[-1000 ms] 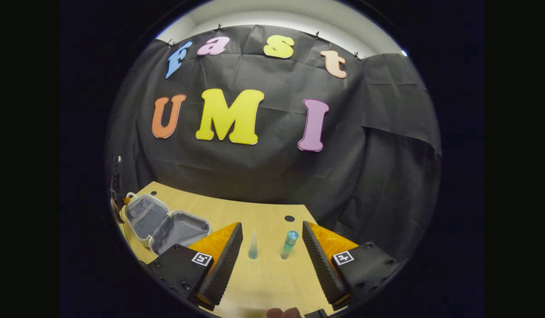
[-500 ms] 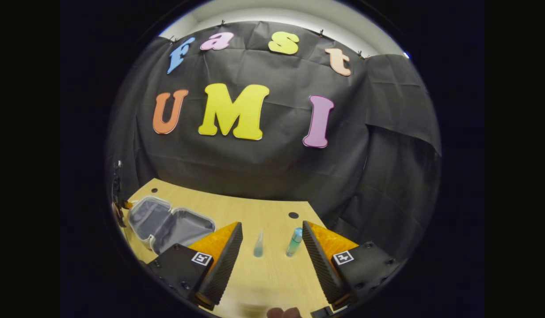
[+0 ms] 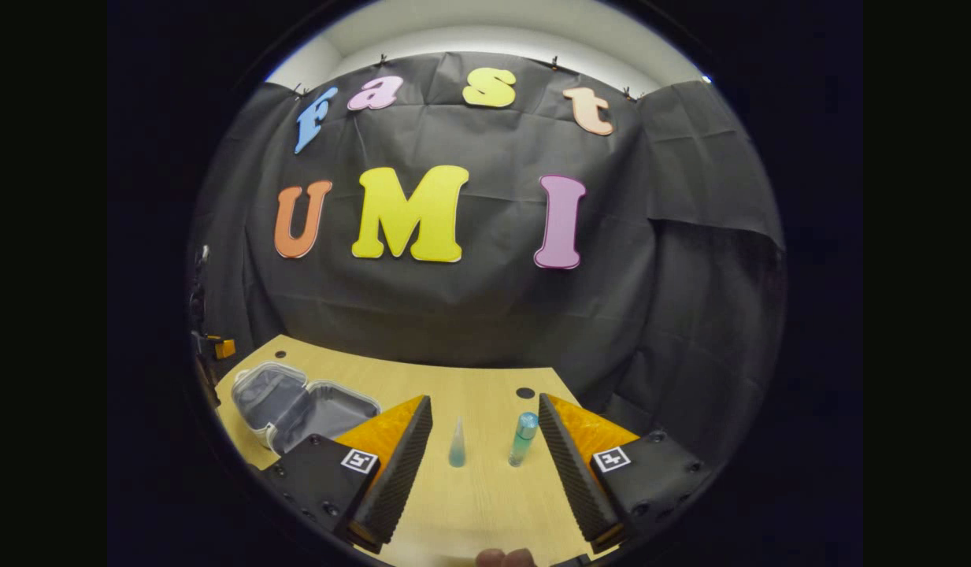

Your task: First open the suitcase, pack the skin care products into it, and then close the suitcase.

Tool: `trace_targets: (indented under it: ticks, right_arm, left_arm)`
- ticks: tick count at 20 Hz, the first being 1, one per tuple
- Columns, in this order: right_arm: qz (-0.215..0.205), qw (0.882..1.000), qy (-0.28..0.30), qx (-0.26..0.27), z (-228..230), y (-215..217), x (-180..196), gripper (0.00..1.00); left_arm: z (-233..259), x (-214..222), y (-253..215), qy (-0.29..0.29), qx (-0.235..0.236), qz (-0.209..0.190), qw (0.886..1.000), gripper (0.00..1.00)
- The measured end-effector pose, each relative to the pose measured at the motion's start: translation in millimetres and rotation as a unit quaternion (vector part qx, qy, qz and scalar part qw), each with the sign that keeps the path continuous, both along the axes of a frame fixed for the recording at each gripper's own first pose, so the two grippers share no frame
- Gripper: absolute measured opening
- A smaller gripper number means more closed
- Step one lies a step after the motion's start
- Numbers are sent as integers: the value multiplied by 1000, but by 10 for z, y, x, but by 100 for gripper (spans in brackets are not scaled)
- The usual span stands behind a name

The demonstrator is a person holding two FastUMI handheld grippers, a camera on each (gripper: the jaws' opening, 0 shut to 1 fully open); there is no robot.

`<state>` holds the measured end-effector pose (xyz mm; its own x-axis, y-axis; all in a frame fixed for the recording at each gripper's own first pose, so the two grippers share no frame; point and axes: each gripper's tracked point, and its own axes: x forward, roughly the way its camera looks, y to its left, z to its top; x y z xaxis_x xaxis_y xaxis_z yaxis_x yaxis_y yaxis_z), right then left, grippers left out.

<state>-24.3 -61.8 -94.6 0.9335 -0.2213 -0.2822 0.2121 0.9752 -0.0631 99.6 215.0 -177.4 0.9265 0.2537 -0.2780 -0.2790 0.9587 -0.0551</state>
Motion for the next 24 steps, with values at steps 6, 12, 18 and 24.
trace_targets:
  ticks: [6,12,18,24]
  right_arm:
    - [7,1000,-2,20,-88,-374,-63,80]
    - [16,1000,12,6,-176,-846,-114,80]
    - [-5,998,59,-19,-445,-1593,-299,80]
    - [-32,996,81,-11,-573,-2017,-363,81]
  left_arm:
    - [311,38,-1532,-27,-13,-72,997,97]
    - [168,134,-2961,-22,-3,-186,982,97]
    - [-427,242,-4337,21,-16,-272,962,97]
    - [-1195,545,-4879,98,-34,-254,962,98]
